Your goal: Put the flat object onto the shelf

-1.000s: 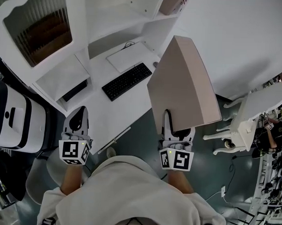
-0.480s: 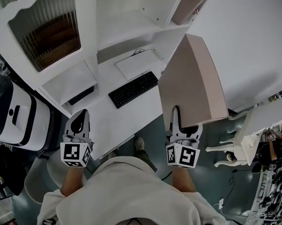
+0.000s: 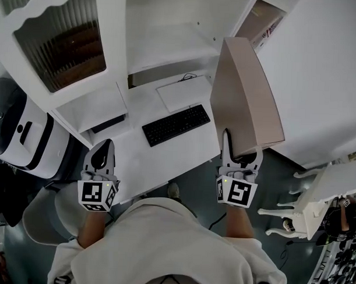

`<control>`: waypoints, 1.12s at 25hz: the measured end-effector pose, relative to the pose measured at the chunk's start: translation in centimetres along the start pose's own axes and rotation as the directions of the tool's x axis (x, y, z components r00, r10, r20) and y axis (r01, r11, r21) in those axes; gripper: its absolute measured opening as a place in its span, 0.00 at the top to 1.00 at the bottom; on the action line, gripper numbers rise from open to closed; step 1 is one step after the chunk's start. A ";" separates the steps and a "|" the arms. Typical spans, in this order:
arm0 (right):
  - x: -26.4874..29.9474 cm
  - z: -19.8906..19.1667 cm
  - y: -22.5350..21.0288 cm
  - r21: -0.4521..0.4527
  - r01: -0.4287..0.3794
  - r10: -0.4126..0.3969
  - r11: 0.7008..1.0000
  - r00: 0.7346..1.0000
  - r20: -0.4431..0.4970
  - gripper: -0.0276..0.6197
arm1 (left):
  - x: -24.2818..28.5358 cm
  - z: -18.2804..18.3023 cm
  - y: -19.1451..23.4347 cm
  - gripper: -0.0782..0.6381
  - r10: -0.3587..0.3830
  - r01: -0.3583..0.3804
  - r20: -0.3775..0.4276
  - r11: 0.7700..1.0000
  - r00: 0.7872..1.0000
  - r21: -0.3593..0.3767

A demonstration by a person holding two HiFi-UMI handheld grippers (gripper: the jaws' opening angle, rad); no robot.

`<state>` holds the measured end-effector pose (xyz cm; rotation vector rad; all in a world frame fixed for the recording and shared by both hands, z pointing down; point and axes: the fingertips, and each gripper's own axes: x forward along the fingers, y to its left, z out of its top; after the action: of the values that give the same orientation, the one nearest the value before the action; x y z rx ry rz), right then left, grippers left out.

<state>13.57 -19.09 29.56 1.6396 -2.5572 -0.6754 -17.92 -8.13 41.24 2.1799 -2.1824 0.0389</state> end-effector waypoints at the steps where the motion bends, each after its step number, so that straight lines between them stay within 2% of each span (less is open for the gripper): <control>1: 0.8 0.0 -0.1 -0.028 -0.019 0.019 0.999 1.000 0.007 0.55 | 0.2 0.1 -0.1 0.90 0.012 -0.012 0.000 1.000 1.000 -0.001; 4: 2.9 0.2 -0.1 -0.137 -0.078 0.081 0.988 0.997 0.016 0.55 | 0.4 0.0 -0.2 0.90 0.045 -0.045 -0.003 0.999 0.999 -0.004; 7: 4.8 0.6 0.0 -0.241 -0.122 0.131 0.963 0.991 0.021 0.55 | 0.4 0.0 -0.1 0.90 0.076 -0.076 -0.006 0.997 0.997 -0.006; 13: 8.4 1.7 0.6 -0.370 -0.186 0.221 0.910 0.974 0.053 0.55 | 0.5 -0.1 0.1 0.90 0.119 -0.119 -0.007 0.993 0.993 -0.011; 19: 11.3 2.3 2.1 -0.553 -0.217 0.305 0.805 0.950 0.070 0.55 | 0.4 -0.3 1.0 0.90 0.170 -0.170 -0.009 0.985 0.985 -0.019; 28: 15.1 1.7 4.2 -0.719 -0.262 0.409 0.644 0.912 0.034 0.55 | 0.3 -0.7 1.7 0.90 0.243 -0.243 -0.016 0.970 0.970 -0.030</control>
<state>2.85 -30.19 26.55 0.8380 -2.1491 -1.5744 -19.63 -8.35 42.00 1.8782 -2.4116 0.0277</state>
